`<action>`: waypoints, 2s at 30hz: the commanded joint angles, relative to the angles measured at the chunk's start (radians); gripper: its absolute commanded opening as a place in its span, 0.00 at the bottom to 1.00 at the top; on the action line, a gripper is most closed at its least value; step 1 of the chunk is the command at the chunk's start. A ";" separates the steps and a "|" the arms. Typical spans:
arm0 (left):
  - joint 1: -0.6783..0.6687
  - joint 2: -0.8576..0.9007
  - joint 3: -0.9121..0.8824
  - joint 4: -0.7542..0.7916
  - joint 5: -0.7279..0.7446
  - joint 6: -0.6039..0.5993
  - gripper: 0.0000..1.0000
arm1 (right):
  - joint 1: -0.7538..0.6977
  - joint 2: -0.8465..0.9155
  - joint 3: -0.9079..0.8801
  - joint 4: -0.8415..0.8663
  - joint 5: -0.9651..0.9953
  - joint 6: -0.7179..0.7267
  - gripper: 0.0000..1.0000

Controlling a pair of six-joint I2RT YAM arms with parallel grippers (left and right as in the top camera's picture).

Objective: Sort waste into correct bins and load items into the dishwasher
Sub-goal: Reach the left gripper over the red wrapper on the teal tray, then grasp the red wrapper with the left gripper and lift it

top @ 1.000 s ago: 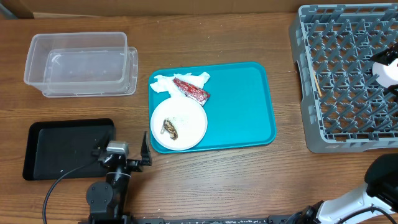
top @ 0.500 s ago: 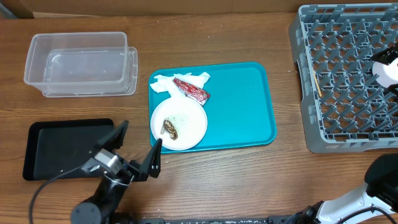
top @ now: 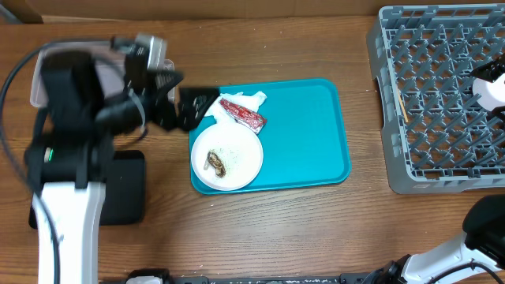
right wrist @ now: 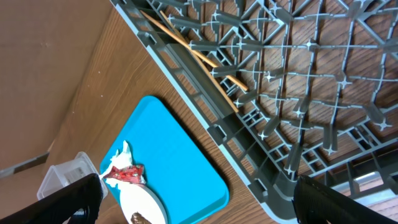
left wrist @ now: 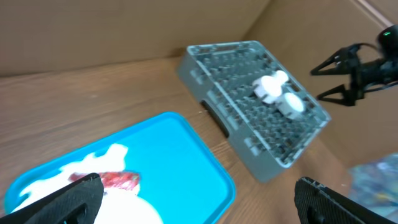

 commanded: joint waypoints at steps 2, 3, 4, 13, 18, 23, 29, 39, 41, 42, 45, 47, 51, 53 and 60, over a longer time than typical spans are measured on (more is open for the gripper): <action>-0.144 0.201 0.201 -0.182 -0.223 -0.092 1.00 | 0.003 -0.006 0.006 0.005 -0.004 0.003 1.00; -0.185 0.235 0.237 -0.231 -0.328 -0.092 1.00 | 0.003 -0.006 0.006 0.005 -0.004 0.003 1.00; -0.272 0.304 0.303 -0.323 -0.534 -0.098 1.00 | 0.003 -0.006 0.006 0.005 -0.004 0.003 1.00; -0.465 0.527 0.345 -0.208 -0.844 -0.200 1.00 | 0.003 -0.006 0.006 0.005 -0.004 0.003 1.00; -0.454 0.671 0.345 -0.163 -0.841 -0.432 1.00 | 0.003 -0.006 0.006 0.006 -0.004 0.003 1.00; -0.452 0.797 0.345 -0.193 -0.851 -0.490 0.93 | 0.003 -0.006 0.006 0.005 -0.004 0.003 1.00; -0.452 0.889 0.345 -0.197 -0.885 -0.764 0.93 | 0.003 -0.006 0.006 0.005 -0.004 0.003 1.00; -0.448 0.990 0.345 -0.163 -0.873 -0.916 0.85 | 0.003 -0.006 0.006 0.005 -0.004 0.003 1.00; -0.448 1.001 0.345 -0.161 -0.887 -0.916 0.83 | 0.003 -0.006 0.006 0.005 -0.004 0.003 1.00; -0.448 1.003 0.345 -0.161 -0.890 -0.916 0.82 | 0.003 -0.006 0.006 0.005 -0.004 0.003 1.00; -0.448 1.002 0.349 -0.161 -0.906 -0.915 0.76 | 0.003 -0.006 0.006 0.005 -0.004 0.003 1.00; -0.448 1.002 0.349 -0.161 -0.911 -0.914 0.68 | 0.003 -0.006 0.006 0.005 -0.004 0.003 1.00; -0.448 1.002 0.350 -0.161 -0.911 -0.912 0.62 | 0.003 -0.006 0.006 0.006 -0.004 0.003 1.00; -0.448 1.002 0.354 -0.164 -0.910 -0.907 0.61 | 0.003 -0.006 0.006 0.006 -0.004 0.003 1.00; -0.448 1.002 0.396 -0.164 -0.908 -0.886 0.59 | 0.003 -0.006 0.006 0.005 -0.004 0.003 1.00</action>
